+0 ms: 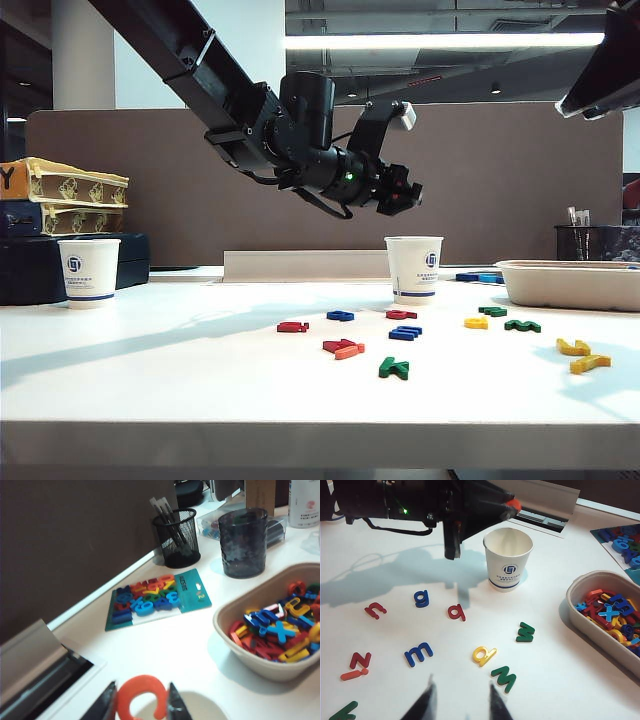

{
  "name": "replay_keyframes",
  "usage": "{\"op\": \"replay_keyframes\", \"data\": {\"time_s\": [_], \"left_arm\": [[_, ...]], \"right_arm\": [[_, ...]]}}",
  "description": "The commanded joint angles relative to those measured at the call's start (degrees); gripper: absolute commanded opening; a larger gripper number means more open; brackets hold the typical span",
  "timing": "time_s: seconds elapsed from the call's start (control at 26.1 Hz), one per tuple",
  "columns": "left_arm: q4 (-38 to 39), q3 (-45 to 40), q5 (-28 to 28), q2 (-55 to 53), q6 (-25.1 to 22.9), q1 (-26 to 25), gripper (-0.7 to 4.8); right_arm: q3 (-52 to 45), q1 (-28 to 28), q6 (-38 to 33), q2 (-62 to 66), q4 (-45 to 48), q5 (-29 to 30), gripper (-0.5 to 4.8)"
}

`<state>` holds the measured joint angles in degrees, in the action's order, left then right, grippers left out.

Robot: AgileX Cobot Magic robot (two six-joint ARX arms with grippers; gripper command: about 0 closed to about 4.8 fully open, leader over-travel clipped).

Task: Pick up the letter "c" and put it in the paper cup.

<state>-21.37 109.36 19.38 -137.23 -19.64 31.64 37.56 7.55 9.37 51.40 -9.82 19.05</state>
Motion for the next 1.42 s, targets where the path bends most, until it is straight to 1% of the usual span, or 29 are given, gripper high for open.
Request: {"op": "replay_keyframes", "data": {"time_s": [0.04, 0.15, 0.5, 0.57, 0.61, 0.96, 1.03, 1.07, 1.42], "left_arm": [[1.75, 0.17, 0.55, -0.77, 0.26, 0.09, 1.06], [2.56, 0.17, 2.6, -1.09, 0.61, 0.11, 1.08], [2.69, 0.17, 2.6, -1.09, 0.61, 0.17, 1.21], [2.86, 0.17, 2.8, -1.09, 0.61, 0.17, 1.37], [2.89, 0.17, 2.75, -1.18, 0.61, 0.17, 1.6], [2.91, 0.17, 2.71, -1.42, 0.63, 0.17, 1.57], [2.99, 0.17, 2.36, -1.77, 0.61, 0.17, 1.39], [3.34, 0.17, 2.36, -1.99, 0.59, 0.15, 1.2], [3.06, 0.17, 2.49, -2.12, 0.63, 0.15, 1.2]], "right_arm": [[0.24, 0.07, 0.13, 0.04, 0.85, -0.07, 1.31], [0.24, 0.07, 0.13, 0.04, 0.79, -0.07, 1.31], [0.24, 0.07, 0.13, 0.04, 0.79, -0.07, 1.31], [0.24, 0.07, 0.13, 0.04, 0.79, -0.07, 1.31], [0.24, 0.07, 0.13, 0.04, 0.79, -0.07, 1.31], [0.24, 0.07, 0.13, 0.04, 0.76, -0.07, 1.31], [0.24, 0.07, 0.13, 0.04, 0.74, -0.07, 1.31], [0.24, 0.07, 0.13, 0.04, 0.68, -0.07, 1.31], [0.24, 0.07, 0.13, 0.04, 0.68, -0.09, 1.31]]}}
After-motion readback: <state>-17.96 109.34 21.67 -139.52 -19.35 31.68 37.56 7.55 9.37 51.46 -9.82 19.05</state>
